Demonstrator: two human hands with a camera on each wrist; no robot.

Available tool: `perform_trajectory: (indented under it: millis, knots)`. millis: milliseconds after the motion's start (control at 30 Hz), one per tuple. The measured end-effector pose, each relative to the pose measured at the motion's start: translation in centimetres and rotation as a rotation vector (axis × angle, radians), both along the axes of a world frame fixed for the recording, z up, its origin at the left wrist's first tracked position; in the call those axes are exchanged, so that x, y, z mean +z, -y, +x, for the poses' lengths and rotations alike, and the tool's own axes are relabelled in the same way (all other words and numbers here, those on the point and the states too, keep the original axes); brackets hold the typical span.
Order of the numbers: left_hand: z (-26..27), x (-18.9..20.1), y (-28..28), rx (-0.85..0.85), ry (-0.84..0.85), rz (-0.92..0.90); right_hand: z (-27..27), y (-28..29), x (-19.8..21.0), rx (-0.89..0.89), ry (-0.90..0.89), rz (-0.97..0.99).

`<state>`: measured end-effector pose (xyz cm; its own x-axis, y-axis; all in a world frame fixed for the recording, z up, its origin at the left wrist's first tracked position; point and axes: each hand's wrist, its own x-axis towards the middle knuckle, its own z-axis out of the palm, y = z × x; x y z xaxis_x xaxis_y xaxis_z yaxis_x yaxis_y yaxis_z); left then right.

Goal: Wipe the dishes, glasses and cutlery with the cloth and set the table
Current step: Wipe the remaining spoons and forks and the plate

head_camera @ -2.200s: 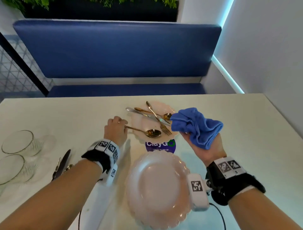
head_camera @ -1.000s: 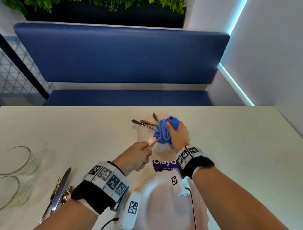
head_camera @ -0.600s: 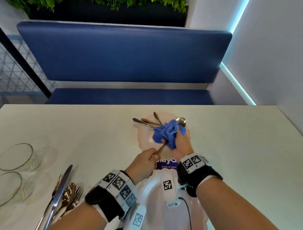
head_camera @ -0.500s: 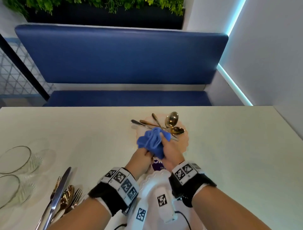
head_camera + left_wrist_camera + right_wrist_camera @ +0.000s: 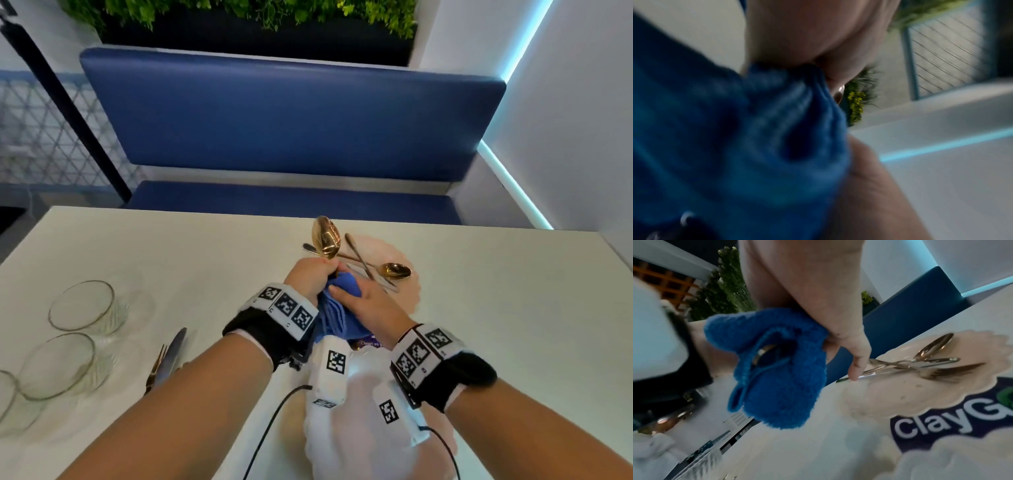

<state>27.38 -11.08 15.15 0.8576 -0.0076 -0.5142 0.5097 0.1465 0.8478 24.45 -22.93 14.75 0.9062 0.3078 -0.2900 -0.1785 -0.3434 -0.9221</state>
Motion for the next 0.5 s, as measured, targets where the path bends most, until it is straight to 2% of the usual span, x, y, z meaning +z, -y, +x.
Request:
perform_trajectory:
  millis: [133, 267, 300, 367, 433, 500]
  knots:
    - [-0.2, -0.1, -2.8, 0.264, -0.095, -0.133, -1.8, -1.5, -0.1, 0.083, -0.061, -0.04]
    - [-0.6, 1.8, -9.8, 0.501, -0.014, -0.135, -2.3, -0.9, 0.2, 0.184, -0.133, -0.064]
    - [-1.0, 2.0, -12.0, 0.498, -0.005, -0.088, -2.1, -0.7, 0.4, 0.152, -0.147, -0.043]
    - [-2.6, 1.7, -16.1, 0.373, -0.04, 0.104, -1.2, -0.7, 0.8, 0.043, -0.188, 0.08]
    - [-4.3, 0.6, -18.2, 0.216, -0.097, 0.311, 0.0, -0.6, 2.0, -0.047, -0.211, 0.224]
    - [-6.7, -0.9, -19.7, 0.13, -0.144, 0.448, 0.6, -1.4, 3.1, -0.066, -0.242, 0.305]
